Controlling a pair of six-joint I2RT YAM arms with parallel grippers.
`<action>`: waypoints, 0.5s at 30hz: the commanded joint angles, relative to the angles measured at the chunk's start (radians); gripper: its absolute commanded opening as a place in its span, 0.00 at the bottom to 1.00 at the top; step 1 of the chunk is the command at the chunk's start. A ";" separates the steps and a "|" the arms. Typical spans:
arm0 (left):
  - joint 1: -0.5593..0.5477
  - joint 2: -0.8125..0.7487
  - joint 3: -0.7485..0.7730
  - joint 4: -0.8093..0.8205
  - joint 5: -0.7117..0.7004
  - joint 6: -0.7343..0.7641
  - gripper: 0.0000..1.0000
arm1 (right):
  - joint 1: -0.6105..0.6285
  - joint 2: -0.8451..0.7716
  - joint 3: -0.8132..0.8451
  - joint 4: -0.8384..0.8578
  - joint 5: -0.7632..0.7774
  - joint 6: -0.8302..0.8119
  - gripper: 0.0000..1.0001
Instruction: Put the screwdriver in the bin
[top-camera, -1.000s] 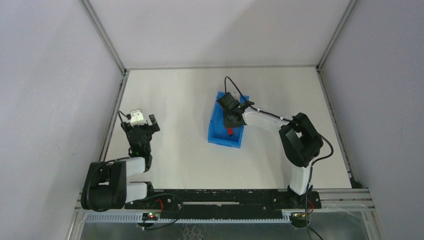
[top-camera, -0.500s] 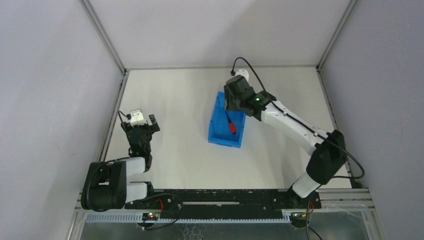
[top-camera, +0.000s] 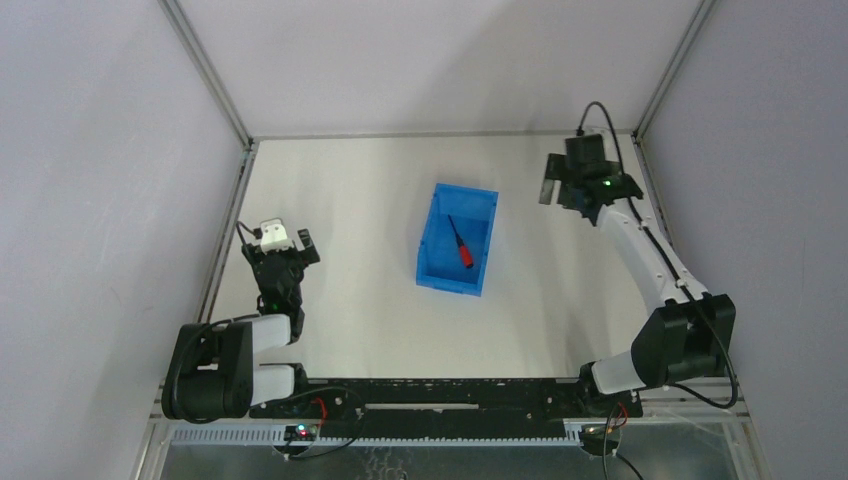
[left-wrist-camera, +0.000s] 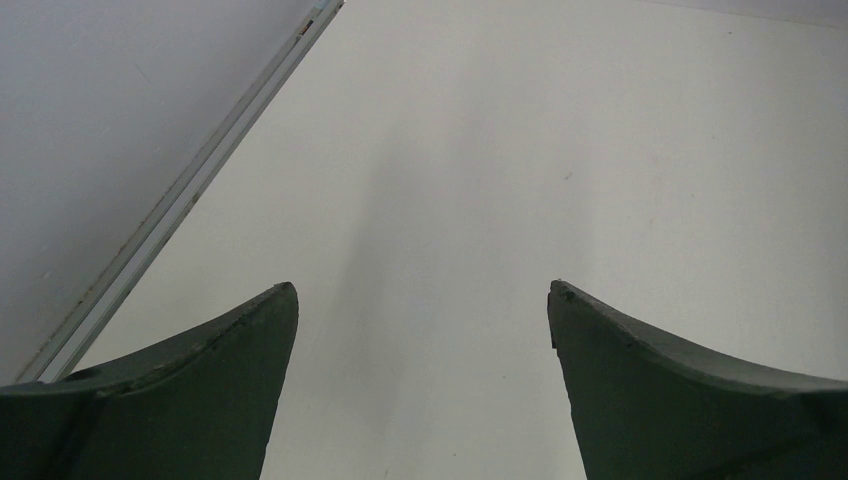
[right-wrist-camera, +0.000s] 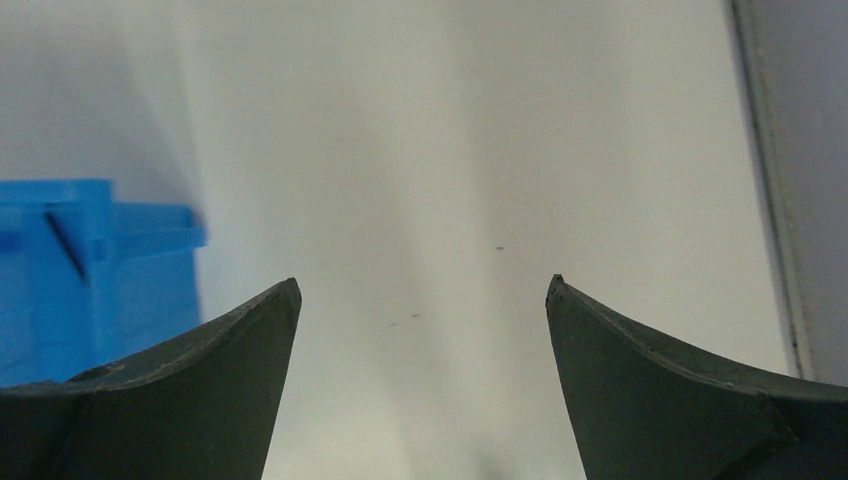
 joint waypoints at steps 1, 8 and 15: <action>0.005 -0.007 0.029 0.067 0.015 0.011 1.00 | -0.099 -0.084 -0.074 0.090 -0.072 -0.112 1.00; 0.006 -0.007 0.029 0.067 0.015 0.011 1.00 | -0.125 -0.139 -0.182 0.223 -0.052 -0.156 1.00; 0.006 -0.008 0.028 0.068 0.014 0.011 1.00 | -0.140 -0.155 -0.213 0.243 -0.056 -0.124 1.00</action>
